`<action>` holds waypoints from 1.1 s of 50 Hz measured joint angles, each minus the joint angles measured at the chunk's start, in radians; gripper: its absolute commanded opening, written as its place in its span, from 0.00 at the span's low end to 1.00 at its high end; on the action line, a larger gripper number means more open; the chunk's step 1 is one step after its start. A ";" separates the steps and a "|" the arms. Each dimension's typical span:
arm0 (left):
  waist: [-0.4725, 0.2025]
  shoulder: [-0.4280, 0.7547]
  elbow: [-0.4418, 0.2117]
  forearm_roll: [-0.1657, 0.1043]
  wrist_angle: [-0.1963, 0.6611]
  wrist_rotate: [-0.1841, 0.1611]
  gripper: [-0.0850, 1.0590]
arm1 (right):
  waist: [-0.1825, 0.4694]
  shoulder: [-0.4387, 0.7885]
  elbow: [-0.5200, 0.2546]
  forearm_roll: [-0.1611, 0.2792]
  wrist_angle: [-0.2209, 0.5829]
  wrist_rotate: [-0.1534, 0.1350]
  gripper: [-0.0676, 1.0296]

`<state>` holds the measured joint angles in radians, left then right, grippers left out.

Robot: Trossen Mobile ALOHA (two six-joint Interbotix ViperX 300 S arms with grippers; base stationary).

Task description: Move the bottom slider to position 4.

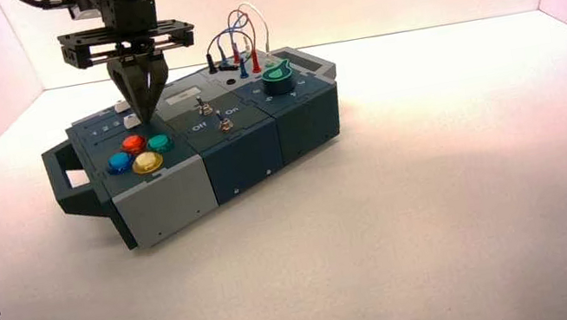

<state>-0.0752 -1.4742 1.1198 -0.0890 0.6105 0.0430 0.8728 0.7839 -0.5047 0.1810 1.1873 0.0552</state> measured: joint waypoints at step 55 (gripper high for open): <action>0.000 -0.002 0.000 -0.006 -0.003 0.000 0.05 | -0.083 -0.089 0.109 -0.038 -0.051 -0.002 0.04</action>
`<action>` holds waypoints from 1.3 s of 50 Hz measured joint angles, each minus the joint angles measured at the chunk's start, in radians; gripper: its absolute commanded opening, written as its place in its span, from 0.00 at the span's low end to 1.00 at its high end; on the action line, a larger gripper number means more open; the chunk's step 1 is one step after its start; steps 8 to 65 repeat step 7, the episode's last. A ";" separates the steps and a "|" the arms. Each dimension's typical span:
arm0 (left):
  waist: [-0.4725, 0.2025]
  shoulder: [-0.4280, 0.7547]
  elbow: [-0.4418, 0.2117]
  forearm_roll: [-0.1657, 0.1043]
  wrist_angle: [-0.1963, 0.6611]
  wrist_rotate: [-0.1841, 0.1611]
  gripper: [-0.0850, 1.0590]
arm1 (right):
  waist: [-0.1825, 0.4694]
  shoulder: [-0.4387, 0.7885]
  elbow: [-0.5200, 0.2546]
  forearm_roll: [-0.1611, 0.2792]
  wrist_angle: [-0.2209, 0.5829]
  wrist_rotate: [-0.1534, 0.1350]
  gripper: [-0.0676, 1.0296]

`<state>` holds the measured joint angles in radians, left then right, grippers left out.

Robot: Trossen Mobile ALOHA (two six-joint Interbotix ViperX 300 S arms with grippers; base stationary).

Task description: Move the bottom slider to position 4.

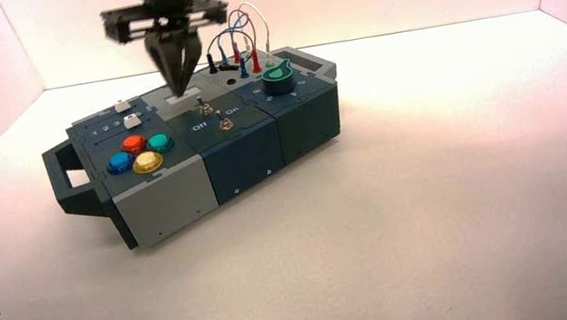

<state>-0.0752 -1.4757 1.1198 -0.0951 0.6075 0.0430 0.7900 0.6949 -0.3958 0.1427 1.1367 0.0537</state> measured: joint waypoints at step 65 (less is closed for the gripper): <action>0.000 0.002 -0.002 0.000 -0.002 0.000 0.05 | 0.009 -0.015 0.029 0.000 -0.018 -0.011 0.04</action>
